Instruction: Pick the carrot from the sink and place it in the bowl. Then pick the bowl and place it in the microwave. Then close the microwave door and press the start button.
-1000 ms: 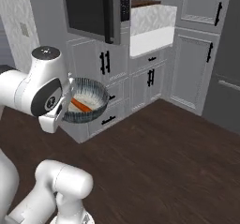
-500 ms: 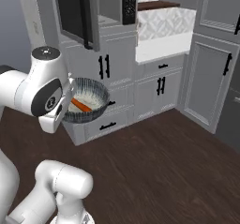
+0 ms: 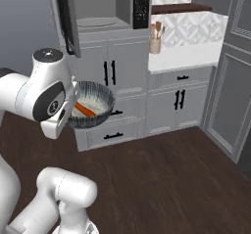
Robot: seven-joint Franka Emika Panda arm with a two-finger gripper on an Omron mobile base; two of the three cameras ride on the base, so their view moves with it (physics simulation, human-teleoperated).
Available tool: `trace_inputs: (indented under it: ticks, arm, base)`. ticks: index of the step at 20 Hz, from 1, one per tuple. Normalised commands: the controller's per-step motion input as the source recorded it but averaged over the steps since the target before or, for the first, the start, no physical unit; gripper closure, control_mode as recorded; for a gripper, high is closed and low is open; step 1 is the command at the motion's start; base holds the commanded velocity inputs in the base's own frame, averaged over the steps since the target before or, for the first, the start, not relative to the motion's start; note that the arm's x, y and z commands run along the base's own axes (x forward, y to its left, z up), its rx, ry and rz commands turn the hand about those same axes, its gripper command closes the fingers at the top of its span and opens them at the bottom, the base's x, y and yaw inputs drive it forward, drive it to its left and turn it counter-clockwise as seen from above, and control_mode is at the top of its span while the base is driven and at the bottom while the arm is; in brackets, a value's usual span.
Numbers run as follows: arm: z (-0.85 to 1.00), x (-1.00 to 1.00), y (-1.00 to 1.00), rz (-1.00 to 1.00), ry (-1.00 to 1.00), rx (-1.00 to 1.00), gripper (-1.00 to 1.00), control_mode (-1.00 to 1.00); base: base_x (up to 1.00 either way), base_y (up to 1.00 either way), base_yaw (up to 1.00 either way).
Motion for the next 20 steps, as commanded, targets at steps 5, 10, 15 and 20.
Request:
trace_inputs:
  ticks: [5,10,15,20]
  arm:
    - [0.0,0.0,0.0,0.0,0.0,0.0,1.0,1.0]
    - [0.0,0.0,0.0,0.0,0.0,0.0,1.0,1.0]
    - [0.0,0.0,0.0,0.0,0.0,0.0,1.0,1.0]
    - [0.0,0.0,0.0,0.0,0.0,0.0,1.0,1.0]
  base:
    - [0.22,-1.0,0.41]
    - [0.41,-1.0,0.4]
    - [0.4,-1.0,0.46]
    - [0.5,-0.94,0.49]
